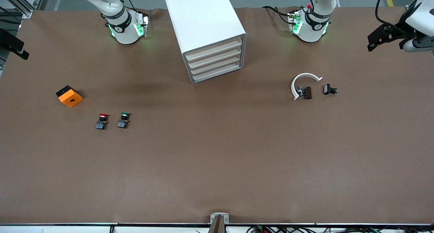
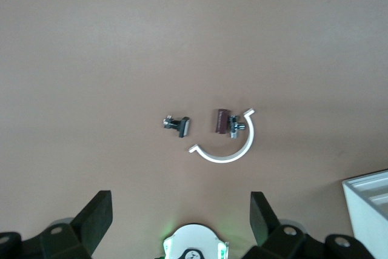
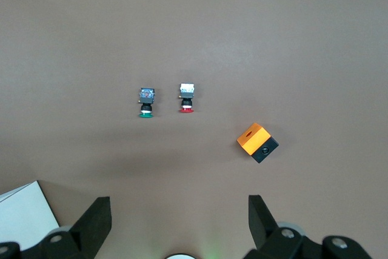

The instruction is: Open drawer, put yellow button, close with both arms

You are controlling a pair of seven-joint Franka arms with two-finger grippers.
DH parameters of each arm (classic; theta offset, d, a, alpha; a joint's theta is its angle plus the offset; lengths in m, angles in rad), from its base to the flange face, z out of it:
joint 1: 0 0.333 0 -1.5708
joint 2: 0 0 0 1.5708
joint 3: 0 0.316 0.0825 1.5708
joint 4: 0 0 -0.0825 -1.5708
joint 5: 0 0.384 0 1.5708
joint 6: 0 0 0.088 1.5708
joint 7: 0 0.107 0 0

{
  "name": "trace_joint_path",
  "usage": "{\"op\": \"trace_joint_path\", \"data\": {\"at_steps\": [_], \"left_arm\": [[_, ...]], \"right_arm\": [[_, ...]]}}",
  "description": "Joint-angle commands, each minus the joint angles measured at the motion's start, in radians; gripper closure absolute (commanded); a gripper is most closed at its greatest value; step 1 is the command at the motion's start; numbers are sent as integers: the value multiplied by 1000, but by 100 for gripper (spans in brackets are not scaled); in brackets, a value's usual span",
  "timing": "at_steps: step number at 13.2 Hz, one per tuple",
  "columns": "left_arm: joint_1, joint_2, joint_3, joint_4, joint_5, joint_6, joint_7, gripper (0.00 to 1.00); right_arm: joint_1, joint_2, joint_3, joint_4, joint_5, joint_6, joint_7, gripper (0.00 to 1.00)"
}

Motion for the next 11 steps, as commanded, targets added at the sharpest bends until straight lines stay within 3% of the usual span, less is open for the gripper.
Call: {"op": "trace_joint_path", "data": {"at_steps": [1, 4, 11], "left_arm": [[12, 65, 4, 76, -18, 13, 25, 0], [5, 145, -7, 176, 0, 13, 23, 0], [2, 232, -8, 239, 31, 13, 23, 0]], "right_arm": [[-5, -25, 8, -23, -3, 10, -6, 0], [1, -25, 13, -21, -3, 13, -6, 0], [15, -25, 14, -13, -3, 6, -7, 0]]}}
